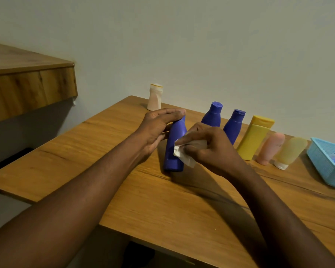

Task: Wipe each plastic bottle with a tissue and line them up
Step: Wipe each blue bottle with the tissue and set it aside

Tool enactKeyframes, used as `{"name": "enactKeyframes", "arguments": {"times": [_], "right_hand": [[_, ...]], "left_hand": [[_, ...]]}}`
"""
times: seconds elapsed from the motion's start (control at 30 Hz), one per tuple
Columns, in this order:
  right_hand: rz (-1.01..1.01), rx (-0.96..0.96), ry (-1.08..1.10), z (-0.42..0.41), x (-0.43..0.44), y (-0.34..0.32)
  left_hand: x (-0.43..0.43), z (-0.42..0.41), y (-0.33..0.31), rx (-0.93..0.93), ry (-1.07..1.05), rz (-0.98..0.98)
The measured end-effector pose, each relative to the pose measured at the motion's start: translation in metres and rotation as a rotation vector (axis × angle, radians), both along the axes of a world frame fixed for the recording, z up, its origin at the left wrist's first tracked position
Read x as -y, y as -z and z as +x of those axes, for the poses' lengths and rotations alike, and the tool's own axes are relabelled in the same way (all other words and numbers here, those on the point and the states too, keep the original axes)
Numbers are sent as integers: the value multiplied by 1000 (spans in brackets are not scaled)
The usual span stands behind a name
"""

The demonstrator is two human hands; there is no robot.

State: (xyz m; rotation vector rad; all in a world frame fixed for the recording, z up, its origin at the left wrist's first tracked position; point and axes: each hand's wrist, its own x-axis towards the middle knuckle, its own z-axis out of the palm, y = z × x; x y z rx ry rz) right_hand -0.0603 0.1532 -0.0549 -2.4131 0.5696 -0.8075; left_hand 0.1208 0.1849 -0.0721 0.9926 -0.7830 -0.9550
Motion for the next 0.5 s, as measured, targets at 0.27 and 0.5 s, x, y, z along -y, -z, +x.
{"name": "enactKeyframes", "arguments": {"times": [0.27,0.5], "right_hand": [[-44,80,34,1,6,2],[-116,238,192,4,9,3]], "left_hand": [[1,2,0,-20,47,0],[2,-2,2,72,67,-13]]}}
